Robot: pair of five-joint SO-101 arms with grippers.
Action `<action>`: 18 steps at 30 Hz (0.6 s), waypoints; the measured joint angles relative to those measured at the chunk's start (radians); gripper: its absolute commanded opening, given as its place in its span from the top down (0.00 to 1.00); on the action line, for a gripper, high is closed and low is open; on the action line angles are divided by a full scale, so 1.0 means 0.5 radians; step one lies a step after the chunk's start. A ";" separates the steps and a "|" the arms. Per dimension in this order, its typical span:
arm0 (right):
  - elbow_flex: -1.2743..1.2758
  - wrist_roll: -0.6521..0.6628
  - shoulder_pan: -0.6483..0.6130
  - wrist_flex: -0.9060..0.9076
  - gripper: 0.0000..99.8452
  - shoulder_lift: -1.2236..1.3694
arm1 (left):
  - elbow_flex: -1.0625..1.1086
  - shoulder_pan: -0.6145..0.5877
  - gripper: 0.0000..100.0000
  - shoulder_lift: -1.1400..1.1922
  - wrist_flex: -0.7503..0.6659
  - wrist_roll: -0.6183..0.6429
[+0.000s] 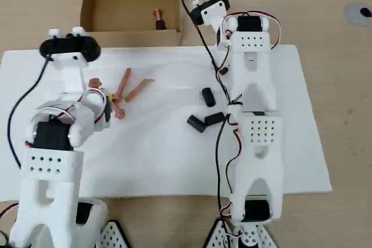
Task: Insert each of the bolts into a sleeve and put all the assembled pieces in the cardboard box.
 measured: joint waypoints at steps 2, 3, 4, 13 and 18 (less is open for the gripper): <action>0.000 0.000 0.000 0.000 0.81 0.000 | 0.018 0.052 0.99 0.000 0.000 0.000; 0.000 0.000 0.000 0.000 0.81 0.000 | 0.028 0.077 0.99 0.000 0.000 0.000; 0.000 0.000 0.000 0.000 0.81 0.000 | 0.028 0.092 0.99 0.000 0.000 0.000; 0.003 0.000 -0.006 0.000 0.81 0.012 | 0.089 0.107 0.99 0.000 -0.058 0.000; 0.003 0.000 -0.068 0.000 0.81 0.110 | 0.089 0.107 0.99 0.000 -0.058 0.000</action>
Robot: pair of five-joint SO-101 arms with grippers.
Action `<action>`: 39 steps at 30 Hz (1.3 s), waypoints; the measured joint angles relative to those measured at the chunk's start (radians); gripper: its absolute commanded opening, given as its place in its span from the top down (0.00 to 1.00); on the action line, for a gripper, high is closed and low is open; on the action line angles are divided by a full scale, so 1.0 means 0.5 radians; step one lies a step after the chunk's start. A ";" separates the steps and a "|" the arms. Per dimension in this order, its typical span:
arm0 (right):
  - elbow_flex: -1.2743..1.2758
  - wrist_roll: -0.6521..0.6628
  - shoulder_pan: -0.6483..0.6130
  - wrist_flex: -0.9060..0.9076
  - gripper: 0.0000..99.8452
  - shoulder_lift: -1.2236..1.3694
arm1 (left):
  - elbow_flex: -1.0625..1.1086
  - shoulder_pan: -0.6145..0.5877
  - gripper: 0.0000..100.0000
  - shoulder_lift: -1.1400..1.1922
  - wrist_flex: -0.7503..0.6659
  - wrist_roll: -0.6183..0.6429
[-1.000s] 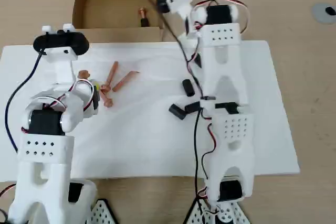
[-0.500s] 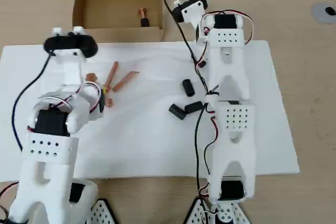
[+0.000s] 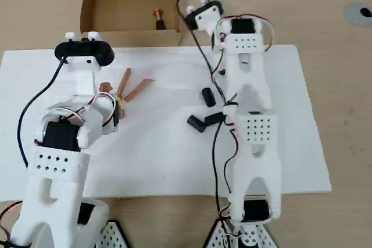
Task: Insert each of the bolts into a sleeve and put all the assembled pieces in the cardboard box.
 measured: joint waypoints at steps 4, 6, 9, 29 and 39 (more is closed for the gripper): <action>-0.003 0.000 -0.034 0.000 0.81 0.077 | 0.000 0.000 0.99 0.000 0.000 0.000; -0.006 0.000 -0.034 0.000 0.81 0.095 | 0.000 0.000 0.99 0.000 0.000 0.000; -0.009 -0.003 -0.034 -0.009 0.81 0.110 | 0.000 0.000 0.99 0.000 0.000 0.000; -0.077 -0.003 0.015 -0.031 0.99 0.166 | 0.000 0.000 0.99 0.000 0.000 0.000; -0.114 -0.003 0.015 0.003 0.99 0.175 | 0.000 0.000 0.99 0.000 0.000 0.000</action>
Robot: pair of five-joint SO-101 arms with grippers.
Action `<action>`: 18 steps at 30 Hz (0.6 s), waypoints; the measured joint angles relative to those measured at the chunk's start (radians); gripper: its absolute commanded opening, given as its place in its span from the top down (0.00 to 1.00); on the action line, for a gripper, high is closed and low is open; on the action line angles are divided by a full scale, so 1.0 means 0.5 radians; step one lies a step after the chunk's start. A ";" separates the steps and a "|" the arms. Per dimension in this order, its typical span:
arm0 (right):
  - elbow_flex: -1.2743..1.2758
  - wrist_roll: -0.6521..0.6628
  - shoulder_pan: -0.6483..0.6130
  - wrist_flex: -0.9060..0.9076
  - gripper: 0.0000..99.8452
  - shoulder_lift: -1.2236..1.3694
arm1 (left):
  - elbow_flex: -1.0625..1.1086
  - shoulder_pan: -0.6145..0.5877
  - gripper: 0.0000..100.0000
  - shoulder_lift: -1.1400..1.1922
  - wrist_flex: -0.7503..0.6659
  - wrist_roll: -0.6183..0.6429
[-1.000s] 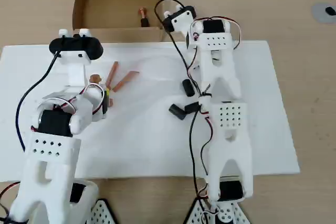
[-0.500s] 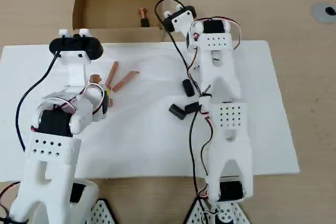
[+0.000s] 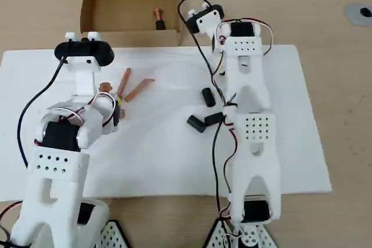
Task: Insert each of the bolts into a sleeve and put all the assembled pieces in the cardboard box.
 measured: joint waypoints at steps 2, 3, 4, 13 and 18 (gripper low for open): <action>-0.077 -0.034 0.000 0.061 0.99 0.015 | 0.000 0.000 0.99 0.000 0.000 0.000; -0.135 -0.071 -0.006 0.120 0.99 0.025 | 0.000 0.000 0.99 0.000 0.000 0.000; -0.203 -0.114 -0.021 0.193 0.99 0.031 | 0.000 0.000 0.99 0.000 0.000 0.000; -0.988 -0.285 -0.206 0.414 0.99 0.009 | -0.012 -0.034 0.99 -0.006 -0.058 0.212; -0.991 -0.509 -0.215 0.420 0.99 -0.273 | -0.184 -0.147 0.99 -0.006 -0.058 0.282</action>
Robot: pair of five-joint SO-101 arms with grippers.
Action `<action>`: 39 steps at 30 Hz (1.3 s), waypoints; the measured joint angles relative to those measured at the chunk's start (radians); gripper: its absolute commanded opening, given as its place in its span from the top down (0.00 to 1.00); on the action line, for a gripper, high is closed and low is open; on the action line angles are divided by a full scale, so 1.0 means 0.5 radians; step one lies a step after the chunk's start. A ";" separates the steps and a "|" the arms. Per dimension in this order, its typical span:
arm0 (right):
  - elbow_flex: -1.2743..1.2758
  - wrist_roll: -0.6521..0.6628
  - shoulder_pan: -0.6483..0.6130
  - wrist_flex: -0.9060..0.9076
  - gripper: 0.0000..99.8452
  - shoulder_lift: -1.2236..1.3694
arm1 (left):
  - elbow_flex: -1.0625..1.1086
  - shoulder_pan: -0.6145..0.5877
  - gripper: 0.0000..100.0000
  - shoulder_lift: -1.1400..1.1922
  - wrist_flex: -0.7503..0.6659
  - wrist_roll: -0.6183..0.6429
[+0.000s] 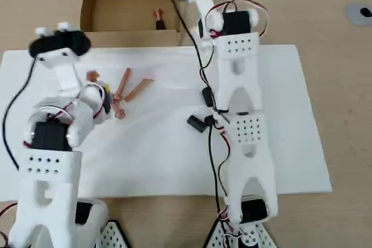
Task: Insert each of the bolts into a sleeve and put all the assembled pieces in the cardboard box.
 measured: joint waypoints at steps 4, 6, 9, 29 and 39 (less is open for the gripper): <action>-0.003 -0.178 -0.077 0.000 0.99 -0.338 | -0.169 -0.006 0.99 -0.098 0.110 0.000; -0.003 -0.239 -0.141 0.000 0.99 -0.525 | -0.236 0.021 0.99 -0.196 0.184 0.000; 0.049 -0.288 -0.276 0.000 0.99 -0.829 | -0.270 0.086 0.99 -0.365 0.230 -0.012; 3.486 -0.666 -0.964 -0.417 0.99 -2.900 | 0.107 0.086 0.99 -0.991 -0.064 -0.212; 4.744 -0.669 -1.065 -1.590 0.99 -3.652 | 0.316 -0.368 0.99 -0.991 -0.482 -0.074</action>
